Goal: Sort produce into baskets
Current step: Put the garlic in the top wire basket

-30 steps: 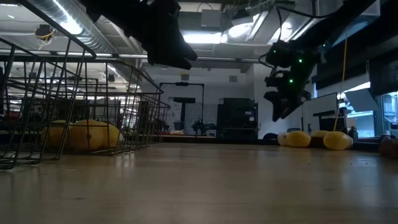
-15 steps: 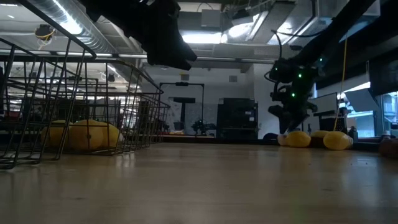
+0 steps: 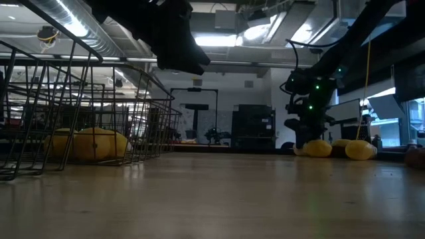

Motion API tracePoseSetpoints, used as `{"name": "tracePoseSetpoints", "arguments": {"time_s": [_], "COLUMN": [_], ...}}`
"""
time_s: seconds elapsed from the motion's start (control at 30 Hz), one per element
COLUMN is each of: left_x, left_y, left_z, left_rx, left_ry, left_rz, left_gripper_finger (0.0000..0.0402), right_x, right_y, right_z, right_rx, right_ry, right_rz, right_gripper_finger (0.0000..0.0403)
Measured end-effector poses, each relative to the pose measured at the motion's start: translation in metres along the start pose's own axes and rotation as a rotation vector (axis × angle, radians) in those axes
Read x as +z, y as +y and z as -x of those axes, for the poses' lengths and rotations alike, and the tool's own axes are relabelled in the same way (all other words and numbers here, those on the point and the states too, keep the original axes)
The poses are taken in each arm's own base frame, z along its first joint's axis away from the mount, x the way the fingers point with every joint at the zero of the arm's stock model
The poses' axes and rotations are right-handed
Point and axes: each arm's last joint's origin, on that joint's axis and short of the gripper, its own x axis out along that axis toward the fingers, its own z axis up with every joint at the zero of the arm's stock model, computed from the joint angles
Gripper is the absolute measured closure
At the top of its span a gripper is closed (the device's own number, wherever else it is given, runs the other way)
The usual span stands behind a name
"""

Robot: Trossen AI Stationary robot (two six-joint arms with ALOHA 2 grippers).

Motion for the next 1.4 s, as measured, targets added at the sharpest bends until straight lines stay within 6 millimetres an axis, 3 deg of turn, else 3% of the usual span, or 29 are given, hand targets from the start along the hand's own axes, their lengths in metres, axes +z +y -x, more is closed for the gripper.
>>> {"name": "tracePoseSetpoints", "arguments": {"time_s": [0.87, 1.2, 1.4], "left_x": [0.0001, 0.0001, 0.0001], "left_y": [0.0002, 0.0002, 0.0002], "left_z": [0.0000, 0.0000, 0.0000], "left_rx": [0.001, 0.001, 0.001], "left_ry": [0.000, 0.000, 0.000], "left_rz": [0.000, 0.000, -0.001], "left_gripper_finger": [0.0147, 0.0147, 0.0147], "right_x": [0.0000, 0.0002, 0.0006], "right_y": [0.0058, 0.0061, 0.0061], "right_z": [0.0006, 0.0007, 0.0007], "right_rx": [0.190, 0.202, 0.202], "right_ry": [-0.005, -0.008, -0.012], "right_rz": [0.073, 0.076, 0.076], "right_gripper_finger": [0.0193, 0.0268, 0.0277]}}
